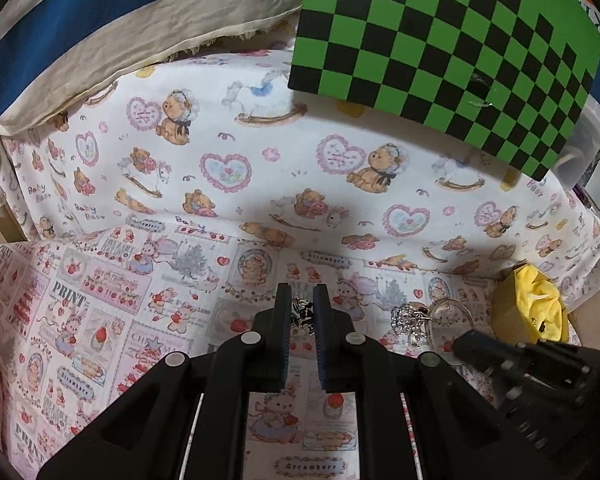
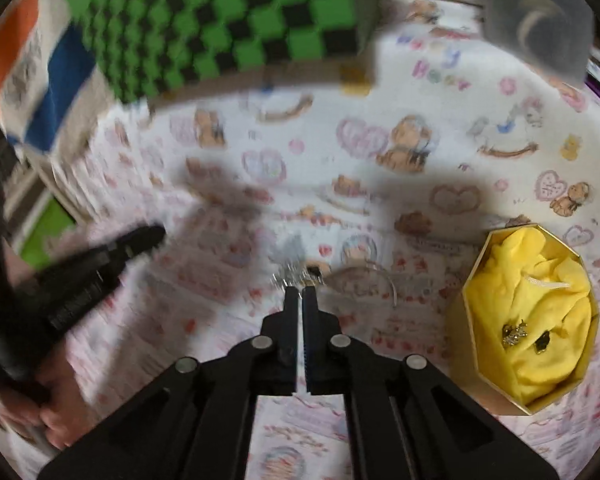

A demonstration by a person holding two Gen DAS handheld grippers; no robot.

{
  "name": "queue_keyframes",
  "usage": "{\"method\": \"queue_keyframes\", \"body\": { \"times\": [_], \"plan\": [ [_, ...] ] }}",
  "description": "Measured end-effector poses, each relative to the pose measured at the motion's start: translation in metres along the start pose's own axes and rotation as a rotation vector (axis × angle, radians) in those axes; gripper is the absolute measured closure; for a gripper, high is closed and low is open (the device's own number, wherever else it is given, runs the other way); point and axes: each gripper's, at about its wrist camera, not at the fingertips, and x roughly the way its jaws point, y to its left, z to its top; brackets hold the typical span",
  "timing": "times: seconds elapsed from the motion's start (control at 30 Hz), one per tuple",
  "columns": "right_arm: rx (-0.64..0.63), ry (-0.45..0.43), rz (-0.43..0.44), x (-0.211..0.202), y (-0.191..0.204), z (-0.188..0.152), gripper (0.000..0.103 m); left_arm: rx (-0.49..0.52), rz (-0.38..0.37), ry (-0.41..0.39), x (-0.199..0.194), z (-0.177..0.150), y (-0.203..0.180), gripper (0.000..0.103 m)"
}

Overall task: Organize jewelry
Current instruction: 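Grasp the large silver hoop ring with the right tool while the left tool holds the earring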

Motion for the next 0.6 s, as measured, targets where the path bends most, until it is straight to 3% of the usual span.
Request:
{"method": "queue_keyframes", "body": {
  "times": [0.07, 0.3, 0.4, 0.53, 0.6],
  "plan": [
    [-0.045, 0.015, -0.045, 0.006, 0.002, -0.006, 0.088, 0.001, 0.002, 0.0, 0.0, 0.0, 0.0, 0.093],
    [-0.083, 0.045, -0.069, 0.026, 0.01, -0.006, 0.088, 0.003, 0.006, -0.005, -0.001, 0.001, 0.001, 0.093],
    [-0.08, 0.044, -0.096, 0.028, 0.012, -0.006, 0.099, 0.005, 0.009, 0.0, 0.001, 0.001, 0.001, 0.093],
    [-0.029, 0.023, -0.046, 0.028, 0.003, -0.005, 0.1, 0.006, 0.004, -0.001, 0.002, 0.001, 0.002, 0.093],
    [0.033, -0.01, 0.039, 0.018, -0.006, -0.005, 0.1, 0.005, 0.001, -0.004, 0.001, 0.001, 0.002, 0.093]
  ]
}}
